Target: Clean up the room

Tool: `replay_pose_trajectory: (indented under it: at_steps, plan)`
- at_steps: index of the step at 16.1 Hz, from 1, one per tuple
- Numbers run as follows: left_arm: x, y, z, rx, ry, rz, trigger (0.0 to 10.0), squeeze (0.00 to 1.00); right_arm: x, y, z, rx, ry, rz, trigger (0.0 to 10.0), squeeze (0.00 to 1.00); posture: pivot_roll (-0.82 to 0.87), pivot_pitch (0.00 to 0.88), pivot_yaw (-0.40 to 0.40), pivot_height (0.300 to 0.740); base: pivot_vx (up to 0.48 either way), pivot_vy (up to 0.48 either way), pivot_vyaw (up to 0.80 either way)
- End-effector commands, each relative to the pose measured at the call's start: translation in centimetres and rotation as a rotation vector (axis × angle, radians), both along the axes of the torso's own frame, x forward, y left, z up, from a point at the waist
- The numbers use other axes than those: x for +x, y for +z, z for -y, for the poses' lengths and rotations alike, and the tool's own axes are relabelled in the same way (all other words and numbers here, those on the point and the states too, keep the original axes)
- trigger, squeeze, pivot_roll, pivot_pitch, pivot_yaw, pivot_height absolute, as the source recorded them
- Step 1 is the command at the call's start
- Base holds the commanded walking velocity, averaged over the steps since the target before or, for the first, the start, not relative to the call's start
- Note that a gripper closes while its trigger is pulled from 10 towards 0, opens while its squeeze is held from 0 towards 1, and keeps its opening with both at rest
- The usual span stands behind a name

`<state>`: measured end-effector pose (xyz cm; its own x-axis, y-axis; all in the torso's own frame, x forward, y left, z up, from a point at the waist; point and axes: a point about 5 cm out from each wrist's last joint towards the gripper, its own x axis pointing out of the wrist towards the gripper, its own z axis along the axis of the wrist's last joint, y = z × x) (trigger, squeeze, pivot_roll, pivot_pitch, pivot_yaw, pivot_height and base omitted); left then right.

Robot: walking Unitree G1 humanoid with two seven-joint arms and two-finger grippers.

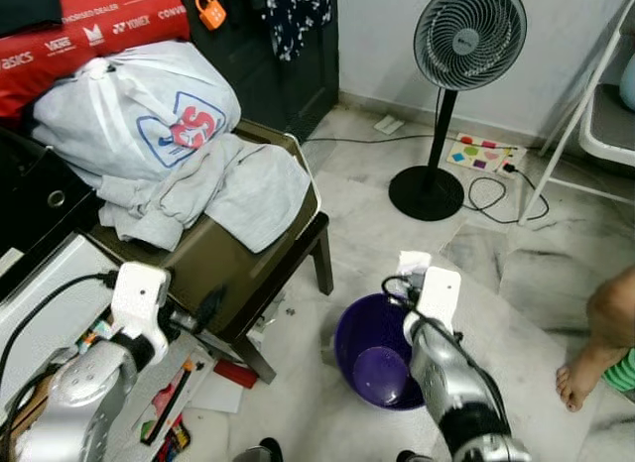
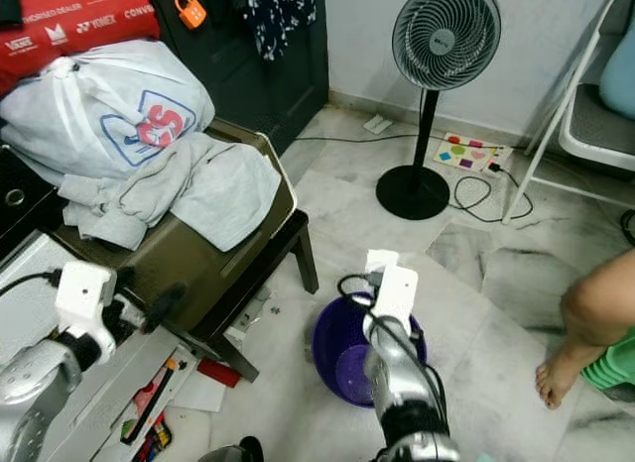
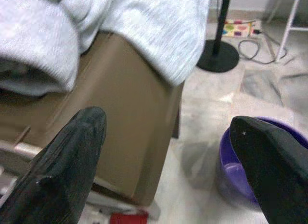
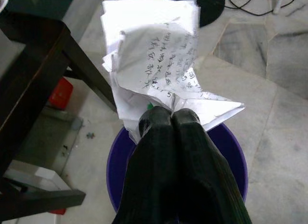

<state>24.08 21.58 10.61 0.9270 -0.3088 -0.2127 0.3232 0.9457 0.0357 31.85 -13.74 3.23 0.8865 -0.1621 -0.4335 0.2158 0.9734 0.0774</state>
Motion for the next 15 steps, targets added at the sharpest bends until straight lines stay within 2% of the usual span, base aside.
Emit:
replay_pose_trajectory:
  at_steps: [1, 6, 11, 12, 15]
  plan:
    - [-0.4, 0.1, -0.5, 0.017, 0.009, -0.006, 10.0, 0.00, -0.6, -0.9, -0.4, 0.000, 0.003, -0.045, 10.0, 0.00, 0.13, 0.238, 0.132, 0.740, 0.000, 0.000, 0.00]
    - [-1.3, 0.3, -0.8, 0.029, 0.003, -0.017, 10.0, 0.00, -0.2, -1.5, -1.0, -0.003, 0.018, -0.093, 10.0, 0.00, 0.16, 0.248, 0.135, 0.740, 0.000, 0.000, 0.00]
    - [-1.2, 0.4, -0.5, 0.025, 0.002, -0.012, 10.0, 0.00, -0.4, -1.9, -0.5, -0.015, -0.023, -0.121, 10.0, 0.00, 0.16, 0.250, 0.138, 0.740, 0.000, 0.000, 0.00]
    - [-1.1, 0.4, -0.4, 0.025, 0.000, -0.013, 10.0, 0.00, -0.3, -1.8, -0.4, -0.012, -0.029, -0.112, 10.0, 0.98, 0.16, 0.250, 0.140, 0.740, 0.000, 0.000, 0.00]
    - [-0.9, 0.4, -0.1, 0.019, -0.007, -0.012, 10.0, 0.00, -0.1, -1.5, -0.4, -0.013, -0.042, -0.090, 10.0, 1.00, 0.16, 0.249, 0.142, 0.740, 0.000, 0.000, 0.00]
